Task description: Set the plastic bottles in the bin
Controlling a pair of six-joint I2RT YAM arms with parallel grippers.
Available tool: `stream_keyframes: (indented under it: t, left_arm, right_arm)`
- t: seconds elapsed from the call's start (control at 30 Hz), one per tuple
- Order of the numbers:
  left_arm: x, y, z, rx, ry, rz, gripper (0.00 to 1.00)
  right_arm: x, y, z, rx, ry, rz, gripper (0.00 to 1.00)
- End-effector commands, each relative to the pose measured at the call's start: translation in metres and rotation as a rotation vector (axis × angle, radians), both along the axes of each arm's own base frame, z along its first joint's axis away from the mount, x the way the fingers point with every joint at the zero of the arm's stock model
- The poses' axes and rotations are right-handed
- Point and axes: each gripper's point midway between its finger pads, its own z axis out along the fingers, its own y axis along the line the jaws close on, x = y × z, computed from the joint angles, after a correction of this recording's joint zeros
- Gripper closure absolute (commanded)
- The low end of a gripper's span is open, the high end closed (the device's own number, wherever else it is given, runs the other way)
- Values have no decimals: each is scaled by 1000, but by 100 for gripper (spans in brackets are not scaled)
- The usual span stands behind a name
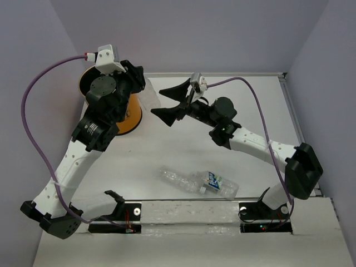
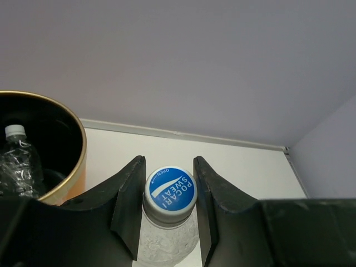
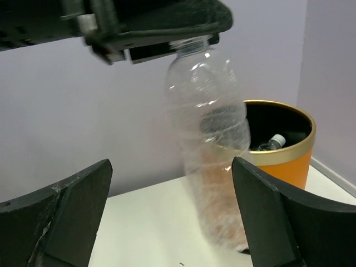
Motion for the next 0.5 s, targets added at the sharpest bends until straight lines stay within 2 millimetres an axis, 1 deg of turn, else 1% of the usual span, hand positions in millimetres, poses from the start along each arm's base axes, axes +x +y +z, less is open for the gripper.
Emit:
stream_keyframes:
  t: [0.0,0.03,0.07,0.13,0.17,0.2,0.23,0.27,0.3,0.33,0.37,0.4,0.43,0.47]
  left_arm:
    - [12,24,50,-31,-117,131,100]
    - [16,26,51,-30,-120,149,100]
    - [22,33,55,-30,-123,186,100]
    - [30,44,59,-25,-129,241,100]
    - [42,55,54,-16,-114,286,100]
    - [49,59,53,-20,-111,285,100]
    - [54,66,54,-24,-100,292,100]
    - [66,71,48,-55,-79,300,100]
    - [72,91,45,-64,-75,338,100]
    - [75,100,45,-76,-81,363,100]
    - [77,110,41,-76,-84,395,100]
    - [79,125,38,-81,-90,457,100]
    - [81,132,36,-76,-87,481,100]
    - [82,138,34,-69,-83,503,100]
  right_arm:
    - [-17,-20,-8,-57,40,-21,6]
    - [-20,-23,-15,-77,58,-22,6]
    - [-24,-29,-30,-120,99,-24,6]
    - [-27,-33,-49,-178,152,-25,7]
    - [-29,-36,-68,-240,206,-30,7]
    - [-30,-38,-81,-278,241,-37,7]
    - [-30,-40,-91,-310,266,-42,7]
    - [-33,-44,-111,-374,320,-42,7]
    - [-36,-47,-124,-409,349,-44,7]
    - [-38,-49,-133,-435,370,-44,7]
    - [-41,-53,-150,-492,415,-44,7]
    - [-46,-53,-159,-523,417,-35,7]
    - [-46,-55,-166,-545,425,-40,7]
    - [-51,-56,-178,-576,443,-37,7]
